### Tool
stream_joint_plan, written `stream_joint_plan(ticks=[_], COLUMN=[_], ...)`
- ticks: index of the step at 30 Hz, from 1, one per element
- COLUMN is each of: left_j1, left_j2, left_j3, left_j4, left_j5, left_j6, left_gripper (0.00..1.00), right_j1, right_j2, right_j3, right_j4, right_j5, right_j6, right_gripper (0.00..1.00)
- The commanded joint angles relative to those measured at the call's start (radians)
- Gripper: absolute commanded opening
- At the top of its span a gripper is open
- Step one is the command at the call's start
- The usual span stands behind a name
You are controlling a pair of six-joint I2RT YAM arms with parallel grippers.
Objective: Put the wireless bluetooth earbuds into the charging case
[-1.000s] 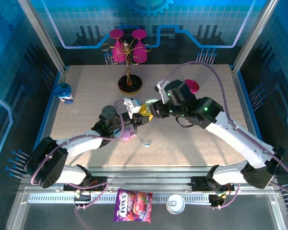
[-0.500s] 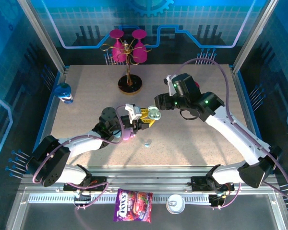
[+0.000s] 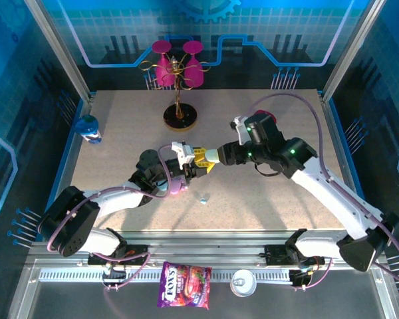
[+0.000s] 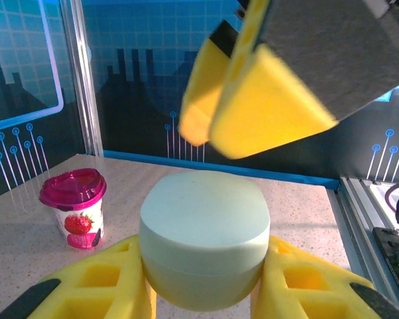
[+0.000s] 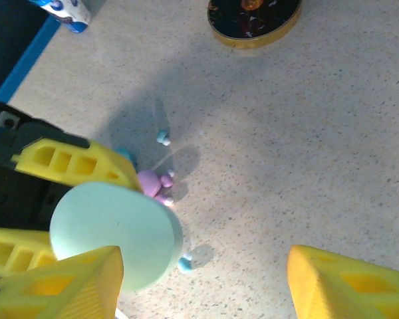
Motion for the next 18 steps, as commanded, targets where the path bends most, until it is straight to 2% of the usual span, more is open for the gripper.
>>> stream_joint_plan(ticks=[1, 4, 7, 14, 18], left_j1=[-0.003, -0.004, -0.005, -0.006, -0.009], left_j2=[0.011, 0.010, 0.011, 0.040, 0.045], left_j3=[0.024, 0.022, 0.024, 0.046, 0.050], left_j4=[0.081, 0.102, 0.132, 0.176, 0.186], left_j5=[-0.008, -0.012, -0.014, 0.007, 0.020], left_j6=[-0.016, -0.015, -0.023, -0.050, -0.059], left_gripper=[0.28, 0.28, 0.28, 0.28, 0.28], right_j1=[-0.057, -0.114, -0.150, -0.182, -0.184], right_j2=[-0.087, -0.153, -0.180, -0.143, -0.114], right_j3=[-0.083, -0.228, -0.323, -0.473, -0.505], right_j4=[0.133, 0.348, 0.490, 0.765, 0.834], right_j5=[-0.153, -0.343, -0.465, -0.620, -0.635], right_j6=[0.111, 0.295, 0.442, 0.671, 0.720], right_gripper=[0.68, 0.72, 0.72, 0.64, 0.56])
